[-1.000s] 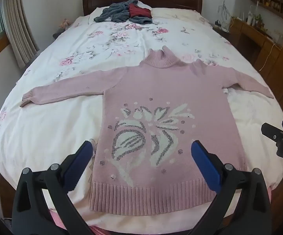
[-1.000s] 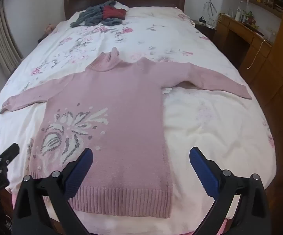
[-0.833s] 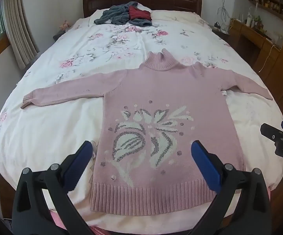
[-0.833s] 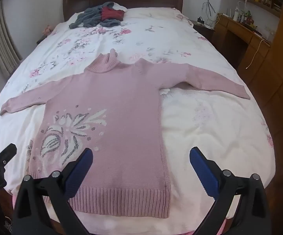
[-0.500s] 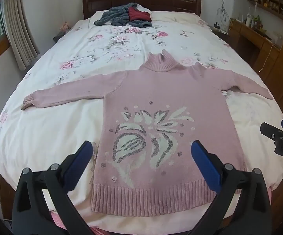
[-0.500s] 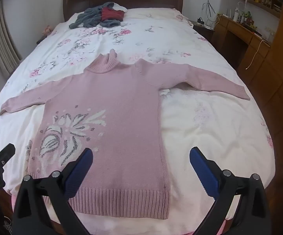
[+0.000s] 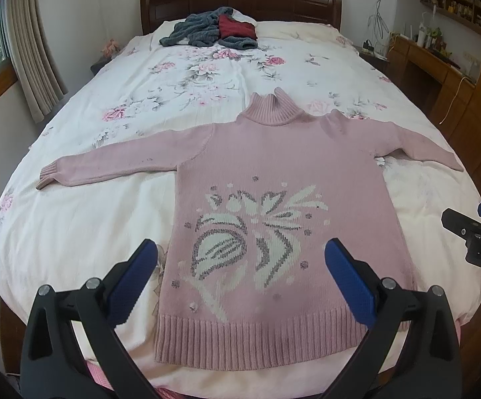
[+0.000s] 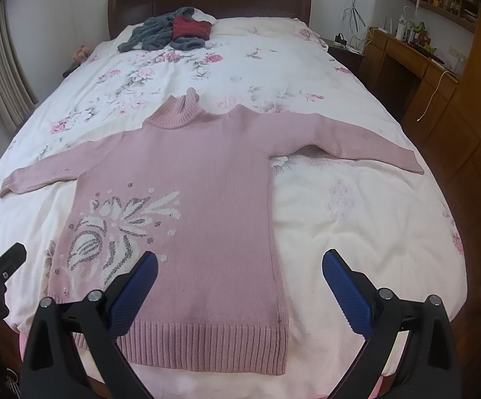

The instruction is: Fold small clothes

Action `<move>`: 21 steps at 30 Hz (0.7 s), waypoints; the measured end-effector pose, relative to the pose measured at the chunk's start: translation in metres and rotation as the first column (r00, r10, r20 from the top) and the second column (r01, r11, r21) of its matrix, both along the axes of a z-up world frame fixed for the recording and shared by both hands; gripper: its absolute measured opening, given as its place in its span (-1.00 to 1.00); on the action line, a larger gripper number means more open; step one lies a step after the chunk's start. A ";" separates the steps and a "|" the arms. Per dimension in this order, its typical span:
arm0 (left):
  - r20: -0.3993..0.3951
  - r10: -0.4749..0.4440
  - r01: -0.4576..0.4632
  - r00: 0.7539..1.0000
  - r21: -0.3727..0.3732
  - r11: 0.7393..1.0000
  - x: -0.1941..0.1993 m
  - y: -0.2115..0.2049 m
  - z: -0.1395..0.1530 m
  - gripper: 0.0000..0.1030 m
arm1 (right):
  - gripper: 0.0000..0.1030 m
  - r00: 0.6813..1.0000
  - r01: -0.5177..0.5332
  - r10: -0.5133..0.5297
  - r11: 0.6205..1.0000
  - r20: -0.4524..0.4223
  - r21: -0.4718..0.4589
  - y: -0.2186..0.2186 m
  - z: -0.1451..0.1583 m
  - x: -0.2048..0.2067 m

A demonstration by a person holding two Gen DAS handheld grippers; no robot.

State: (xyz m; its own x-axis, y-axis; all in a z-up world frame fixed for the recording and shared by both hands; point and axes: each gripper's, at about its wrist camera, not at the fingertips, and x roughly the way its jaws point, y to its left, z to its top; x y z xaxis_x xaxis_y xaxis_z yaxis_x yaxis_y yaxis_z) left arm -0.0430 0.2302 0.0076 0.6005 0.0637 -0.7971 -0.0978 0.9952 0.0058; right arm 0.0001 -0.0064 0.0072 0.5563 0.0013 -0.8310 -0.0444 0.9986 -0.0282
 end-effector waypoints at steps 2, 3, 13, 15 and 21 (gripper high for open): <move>-0.001 -0.001 0.001 1.000 0.000 1.000 -0.001 0.000 0.000 0.94 | 0.92 1.000 -0.001 0.001 1.000 0.002 0.003 0.000 0.001 -0.001; -0.002 -0.001 0.001 1.000 0.000 1.000 -0.002 0.000 0.000 0.94 | 0.92 1.000 -0.002 0.002 1.000 0.004 0.004 -0.001 0.001 -0.001; 0.006 -0.006 0.006 1.000 0.005 1.000 0.003 0.001 0.003 0.94 | 0.92 1.000 -0.001 0.001 1.000 0.014 0.008 -0.002 0.006 0.001; 0.005 -0.008 0.008 1.000 0.007 1.000 0.003 0.001 0.002 0.94 | 0.92 1.000 -0.002 0.002 1.000 0.012 0.006 -0.002 0.006 0.002; 0.005 -0.010 0.010 1.000 0.011 1.000 0.004 0.003 0.000 0.94 | 0.92 1.000 -0.006 0.006 1.000 0.008 0.001 -0.001 0.004 0.004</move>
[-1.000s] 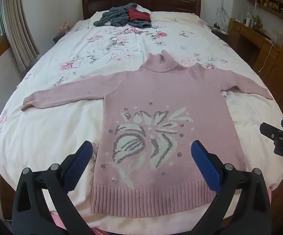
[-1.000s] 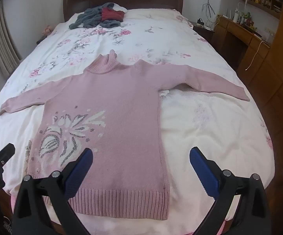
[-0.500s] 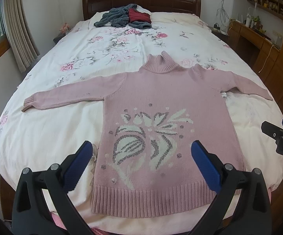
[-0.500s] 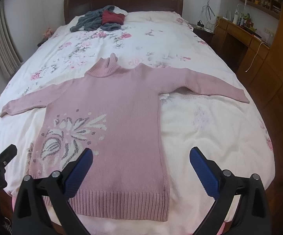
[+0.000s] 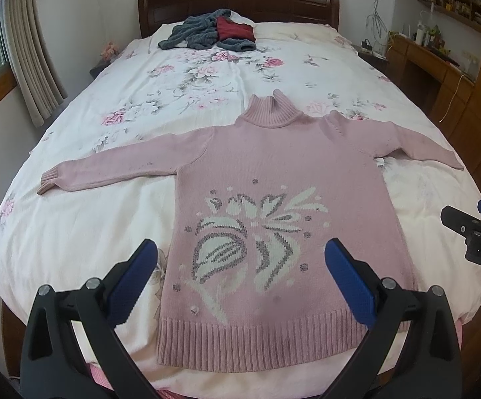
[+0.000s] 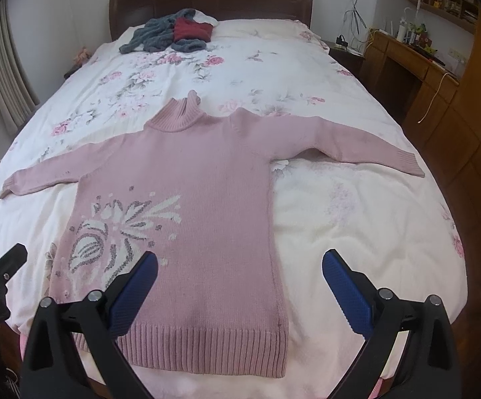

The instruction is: Fold small clothes

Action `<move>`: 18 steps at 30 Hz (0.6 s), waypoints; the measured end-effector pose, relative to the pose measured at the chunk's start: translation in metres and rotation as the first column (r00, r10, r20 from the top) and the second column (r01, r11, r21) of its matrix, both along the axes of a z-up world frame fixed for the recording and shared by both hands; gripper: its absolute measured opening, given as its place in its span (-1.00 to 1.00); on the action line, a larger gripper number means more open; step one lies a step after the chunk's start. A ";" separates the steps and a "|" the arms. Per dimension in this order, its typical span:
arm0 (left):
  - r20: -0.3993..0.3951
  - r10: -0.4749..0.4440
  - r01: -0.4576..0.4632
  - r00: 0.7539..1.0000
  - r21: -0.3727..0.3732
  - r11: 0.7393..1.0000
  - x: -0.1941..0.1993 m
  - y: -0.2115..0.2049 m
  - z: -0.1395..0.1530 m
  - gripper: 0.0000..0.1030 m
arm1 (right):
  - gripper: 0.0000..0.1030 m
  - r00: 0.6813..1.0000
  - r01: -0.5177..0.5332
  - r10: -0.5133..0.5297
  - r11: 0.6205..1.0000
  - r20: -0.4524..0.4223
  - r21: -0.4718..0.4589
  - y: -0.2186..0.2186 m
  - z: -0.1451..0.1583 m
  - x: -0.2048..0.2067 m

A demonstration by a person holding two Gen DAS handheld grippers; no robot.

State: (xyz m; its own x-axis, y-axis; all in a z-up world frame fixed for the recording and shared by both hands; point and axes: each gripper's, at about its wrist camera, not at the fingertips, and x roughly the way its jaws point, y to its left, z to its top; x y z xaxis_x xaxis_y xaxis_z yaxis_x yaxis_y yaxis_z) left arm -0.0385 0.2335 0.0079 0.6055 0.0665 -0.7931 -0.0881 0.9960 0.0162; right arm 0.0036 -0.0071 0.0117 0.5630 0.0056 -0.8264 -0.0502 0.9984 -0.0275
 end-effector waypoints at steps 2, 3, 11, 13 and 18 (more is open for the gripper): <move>0.001 0.001 -0.001 1.000 -0.002 1.000 -0.001 -0.005 0.002 0.94 | 0.92 1.000 -0.001 0.001 1.000 -0.001 0.000 0.000 0.000 0.000; 0.000 0.001 -0.001 1.000 -0.003 1.000 -0.001 -0.005 0.002 0.94 | 0.92 1.000 -0.001 0.001 1.000 -0.002 0.000 0.000 -0.001 0.000; -0.008 0.002 -0.002 1.000 -0.006 1.000 0.001 -0.003 -0.002 0.94 | 0.92 1.000 -0.001 0.001 1.000 -0.006 0.000 0.001 -0.002 0.001; -0.009 0.001 -0.001 1.000 -0.004 1.000 0.001 -0.003 -0.002 0.94 | 0.92 1.000 -0.002 0.002 1.000 -0.006 -0.001 0.001 -0.003 0.002; -0.007 0.001 -0.001 1.000 0.002 1.000 0.002 -0.001 -0.004 0.94 | 0.92 1.000 -0.004 0.004 1.000 -0.001 -0.001 0.002 -0.003 0.003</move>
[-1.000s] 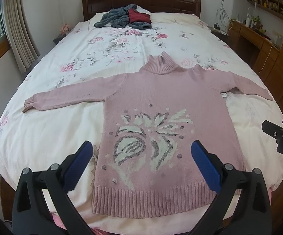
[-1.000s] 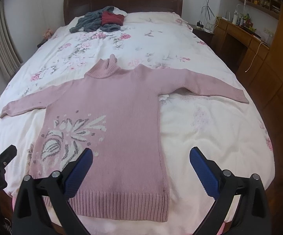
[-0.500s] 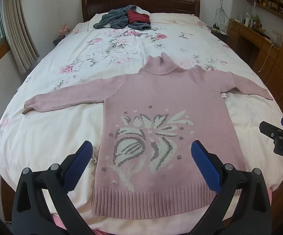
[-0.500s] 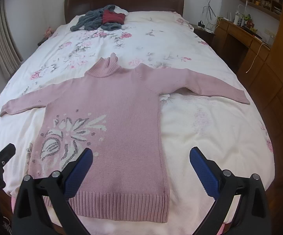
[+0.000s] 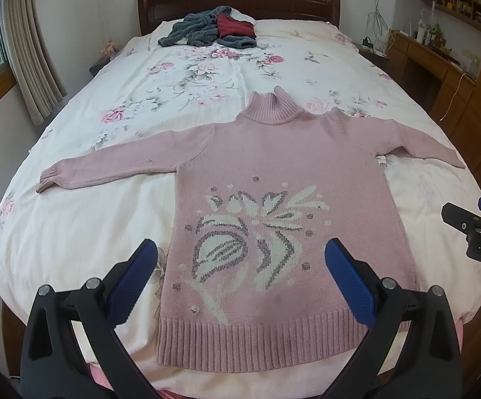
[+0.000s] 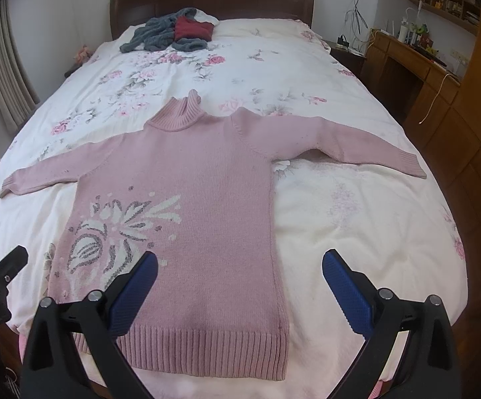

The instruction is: Fold small clothes

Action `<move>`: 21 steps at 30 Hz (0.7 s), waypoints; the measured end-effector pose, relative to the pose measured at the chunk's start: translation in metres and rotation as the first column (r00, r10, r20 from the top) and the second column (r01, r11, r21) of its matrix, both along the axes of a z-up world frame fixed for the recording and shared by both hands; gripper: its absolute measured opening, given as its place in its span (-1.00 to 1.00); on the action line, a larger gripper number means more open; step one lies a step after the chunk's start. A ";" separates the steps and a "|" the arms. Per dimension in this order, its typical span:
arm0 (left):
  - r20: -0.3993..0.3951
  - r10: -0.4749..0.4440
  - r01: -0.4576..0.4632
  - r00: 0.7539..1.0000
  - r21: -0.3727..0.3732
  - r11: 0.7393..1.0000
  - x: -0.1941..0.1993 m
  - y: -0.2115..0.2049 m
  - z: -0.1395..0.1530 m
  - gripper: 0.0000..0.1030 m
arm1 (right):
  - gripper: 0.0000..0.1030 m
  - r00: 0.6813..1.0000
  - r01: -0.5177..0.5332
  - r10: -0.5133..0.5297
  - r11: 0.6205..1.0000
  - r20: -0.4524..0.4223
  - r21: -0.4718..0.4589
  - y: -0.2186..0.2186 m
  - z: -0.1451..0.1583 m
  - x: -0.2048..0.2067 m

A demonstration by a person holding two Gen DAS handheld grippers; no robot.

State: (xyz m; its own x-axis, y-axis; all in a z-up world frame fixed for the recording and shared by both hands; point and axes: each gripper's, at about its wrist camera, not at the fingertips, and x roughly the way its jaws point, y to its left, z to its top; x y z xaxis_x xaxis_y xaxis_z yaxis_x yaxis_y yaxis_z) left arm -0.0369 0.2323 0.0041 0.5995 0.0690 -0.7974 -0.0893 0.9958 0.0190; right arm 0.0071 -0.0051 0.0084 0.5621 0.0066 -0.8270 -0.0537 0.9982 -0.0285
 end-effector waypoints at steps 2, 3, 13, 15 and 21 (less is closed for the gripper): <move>-0.001 0.003 -0.003 1.000 -0.002 1.000 0.000 0.002 -0.001 0.94 | 0.92 1.000 0.000 0.000 1.000 0.003 -0.002 0.000 0.000 0.001; -0.001 0.003 -0.003 1.000 -0.002 1.000 -0.001 -0.001 0.001 0.94 | 0.92 1.000 0.000 0.000 1.000 0.004 -0.002 0.000 0.000 0.001; -0.001 0.003 -0.003 1.000 0.006 1.000 -0.001 0.000 0.001 0.94 | 0.92 1.000 0.000 0.000 1.000 0.003 -0.003 0.001 0.000 0.001; -0.004 0.003 -0.003 1.000 0.007 1.000 -0.001 0.000 0.000 0.94 | 0.92 1.000 0.000 0.000 1.000 0.002 -0.002 0.001 0.000 0.001; -0.018 0.004 -0.004 1.000 -0.012 1.000 0.001 0.002 -0.004 0.94 | 0.92 1.000 0.001 -0.001 1.000 0.001 0.001 0.001 -0.001 0.001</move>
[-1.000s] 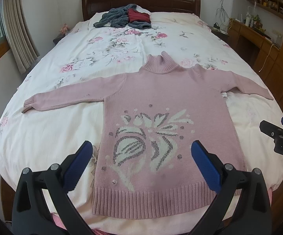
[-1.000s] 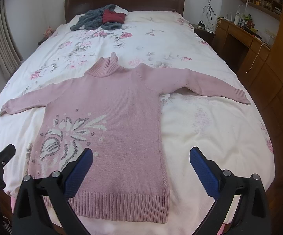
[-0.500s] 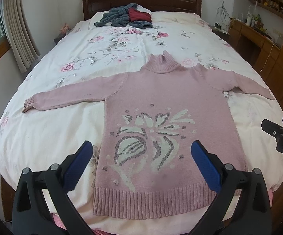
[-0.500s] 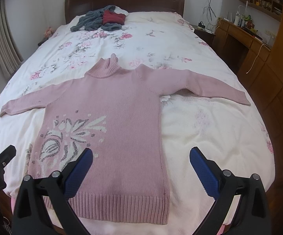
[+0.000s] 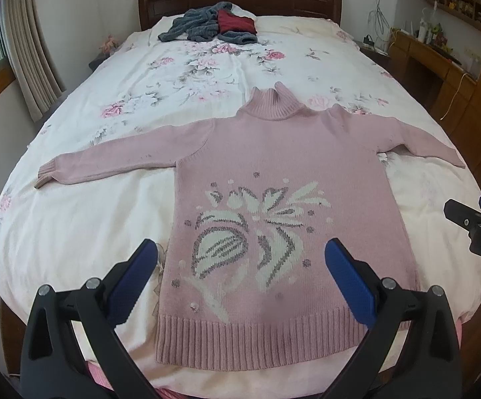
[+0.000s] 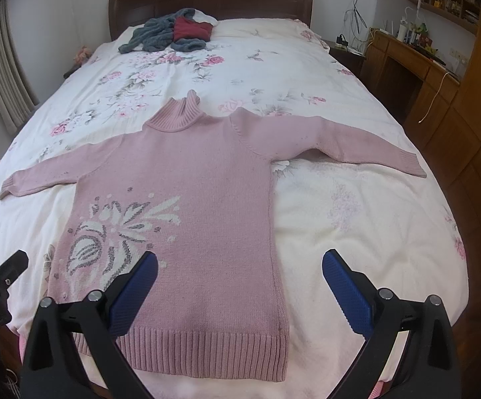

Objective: Fold small clothes
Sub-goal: 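Move the right tool to the sweater's sleeve cuff and grasp it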

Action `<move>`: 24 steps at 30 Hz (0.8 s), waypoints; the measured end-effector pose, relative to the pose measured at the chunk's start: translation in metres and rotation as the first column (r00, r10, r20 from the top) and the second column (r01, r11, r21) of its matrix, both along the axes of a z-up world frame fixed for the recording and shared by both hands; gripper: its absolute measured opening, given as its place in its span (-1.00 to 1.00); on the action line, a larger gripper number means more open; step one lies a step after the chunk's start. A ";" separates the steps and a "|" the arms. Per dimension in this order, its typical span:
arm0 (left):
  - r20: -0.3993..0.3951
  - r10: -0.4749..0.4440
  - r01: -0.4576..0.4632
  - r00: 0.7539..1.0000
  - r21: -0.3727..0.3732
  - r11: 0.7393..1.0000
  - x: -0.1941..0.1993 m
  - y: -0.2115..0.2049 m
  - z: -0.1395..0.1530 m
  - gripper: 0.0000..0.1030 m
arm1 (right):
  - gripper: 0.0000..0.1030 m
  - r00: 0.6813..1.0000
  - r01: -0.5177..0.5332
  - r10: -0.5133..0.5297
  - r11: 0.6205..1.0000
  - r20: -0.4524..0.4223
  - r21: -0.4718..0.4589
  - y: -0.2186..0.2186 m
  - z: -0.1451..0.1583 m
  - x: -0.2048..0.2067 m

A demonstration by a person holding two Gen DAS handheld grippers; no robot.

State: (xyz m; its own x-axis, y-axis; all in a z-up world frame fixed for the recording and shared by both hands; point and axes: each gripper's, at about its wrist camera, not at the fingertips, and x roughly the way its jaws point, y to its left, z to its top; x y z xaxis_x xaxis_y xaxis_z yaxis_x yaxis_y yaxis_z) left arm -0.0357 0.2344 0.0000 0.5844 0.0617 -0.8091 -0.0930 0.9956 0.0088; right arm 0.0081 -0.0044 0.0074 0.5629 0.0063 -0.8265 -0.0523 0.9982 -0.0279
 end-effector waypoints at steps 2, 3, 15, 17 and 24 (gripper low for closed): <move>-0.004 0.004 -0.005 1.000 -0.003 1.000 0.001 0.000 -0.002 0.94 | 0.92 1.000 0.000 0.000 1.000 0.000 -0.001 0.000 0.000 0.000; -0.008 0.007 -0.007 1.000 -0.005 1.000 0.001 0.001 -0.003 0.94 | 0.92 1.000 0.000 0.000 1.000 -0.001 0.000 0.000 0.000 0.000; -0.124 0.061 -0.074 0.990 -0.106 0.992 0.034 0.015 -0.034 0.94 | 0.92 1.000 0.029 -0.027 0.993 -0.015 0.111 -0.042 -0.014 0.031; -0.139 0.043 -0.056 0.989 -0.087 0.995 0.053 0.006 -0.042 0.94 | 0.92 0.998 0.062 -0.059 0.990 -0.024 0.130 -0.068 -0.014 0.048; -0.121 -0.042 0.029 0.992 -0.107 0.994 0.132 -0.049 -0.046 0.94 | 0.92 0.969 0.244 -0.238 0.962 -0.063 0.121 -0.204 -0.016 0.137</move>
State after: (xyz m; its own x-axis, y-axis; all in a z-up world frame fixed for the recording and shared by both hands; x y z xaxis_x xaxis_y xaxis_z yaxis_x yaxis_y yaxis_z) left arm 0.0961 0.1854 -0.0462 0.4809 -0.0460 -0.8756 -0.0623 0.9943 -0.0864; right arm 0.1450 -0.2086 -0.0088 0.5212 -0.0181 -0.8533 0.1920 0.9766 0.0965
